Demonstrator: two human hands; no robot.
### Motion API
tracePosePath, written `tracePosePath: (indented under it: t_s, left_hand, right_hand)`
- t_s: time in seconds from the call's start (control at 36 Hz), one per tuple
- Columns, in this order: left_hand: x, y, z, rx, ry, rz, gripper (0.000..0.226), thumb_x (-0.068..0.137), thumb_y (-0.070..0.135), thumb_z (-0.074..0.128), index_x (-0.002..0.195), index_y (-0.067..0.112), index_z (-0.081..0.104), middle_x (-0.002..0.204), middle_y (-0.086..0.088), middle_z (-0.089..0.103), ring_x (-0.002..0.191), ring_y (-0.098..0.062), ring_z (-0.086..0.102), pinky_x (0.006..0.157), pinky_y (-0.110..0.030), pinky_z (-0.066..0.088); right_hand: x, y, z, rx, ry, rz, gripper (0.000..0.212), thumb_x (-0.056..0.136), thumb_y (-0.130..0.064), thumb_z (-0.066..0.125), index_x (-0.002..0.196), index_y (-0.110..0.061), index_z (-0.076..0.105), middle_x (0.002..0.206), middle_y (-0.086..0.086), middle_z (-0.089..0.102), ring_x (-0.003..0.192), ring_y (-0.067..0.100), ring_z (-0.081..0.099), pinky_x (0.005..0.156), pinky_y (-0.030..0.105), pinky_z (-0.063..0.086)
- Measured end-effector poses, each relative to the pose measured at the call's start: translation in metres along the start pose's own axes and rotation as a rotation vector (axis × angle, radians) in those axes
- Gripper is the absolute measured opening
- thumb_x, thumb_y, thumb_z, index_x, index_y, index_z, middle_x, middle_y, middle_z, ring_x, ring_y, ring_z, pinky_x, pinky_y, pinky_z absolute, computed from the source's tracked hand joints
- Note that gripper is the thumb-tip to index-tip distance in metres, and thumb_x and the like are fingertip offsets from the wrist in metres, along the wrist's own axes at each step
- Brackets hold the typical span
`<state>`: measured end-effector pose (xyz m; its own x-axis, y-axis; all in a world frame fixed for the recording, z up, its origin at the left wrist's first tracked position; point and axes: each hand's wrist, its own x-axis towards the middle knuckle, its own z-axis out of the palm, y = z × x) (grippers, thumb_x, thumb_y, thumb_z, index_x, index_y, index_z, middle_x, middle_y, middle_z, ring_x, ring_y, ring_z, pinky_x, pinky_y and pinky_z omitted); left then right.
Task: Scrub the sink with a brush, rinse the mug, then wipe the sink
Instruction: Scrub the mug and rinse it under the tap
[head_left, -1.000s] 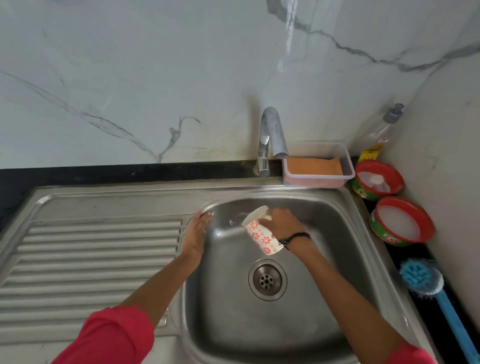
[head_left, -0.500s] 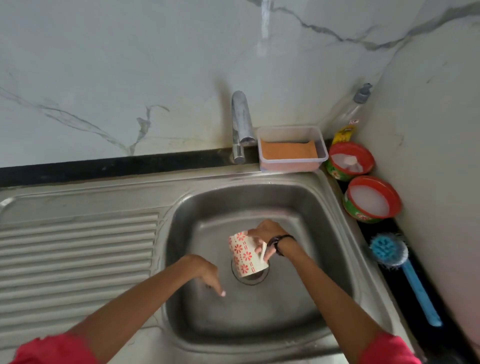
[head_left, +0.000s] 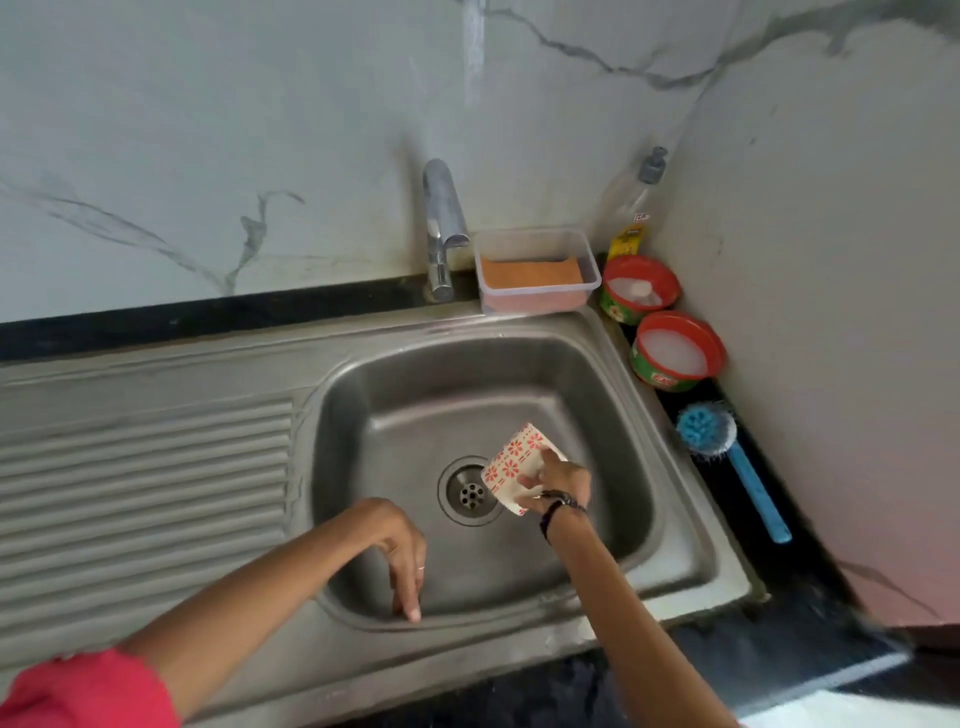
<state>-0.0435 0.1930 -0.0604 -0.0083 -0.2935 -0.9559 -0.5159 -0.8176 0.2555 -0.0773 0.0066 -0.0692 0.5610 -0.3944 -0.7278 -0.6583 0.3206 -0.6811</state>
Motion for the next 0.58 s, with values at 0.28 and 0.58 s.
tracePosePath:
  t_s: [0.28,0.58]
  left_hand:
    - [-0.024,-0.028,0.019,0.047,0.191,-0.016,0.045,0.083,0.037,0.067,0.117,0.007,0.065,0.120,-0.005,0.064,0.091,-0.008,0.051,0.077,-0.017,0.039]
    - [-0.032,-0.041,0.043,-0.011,0.309,-0.034,0.046,0.084,0.044,0.064,0.115,0.010,0.064,0.098,0.005,0.058,0.090,-0.009,0.051,0.070,-0.016,0.039]
  right_hand:
    - [-0.023,-0.046,-0.022,-1.101,-0.123,-0.505,0.041,0.090,-0.026,0.058,0.125,-0.005,0.057,0.122,0.017,0.061,0.110,0.031,0.059,0.094,0.037,0.047]
    - [-0.075,-0.020,0.013,-2.698,-0.179,-0.695,0.037,0.091,-0.018,0.056,0.126,-0.007,0.054,0.130,0.012,0.055,0.117,0.032,0.055,0.090,0.045,0.049]
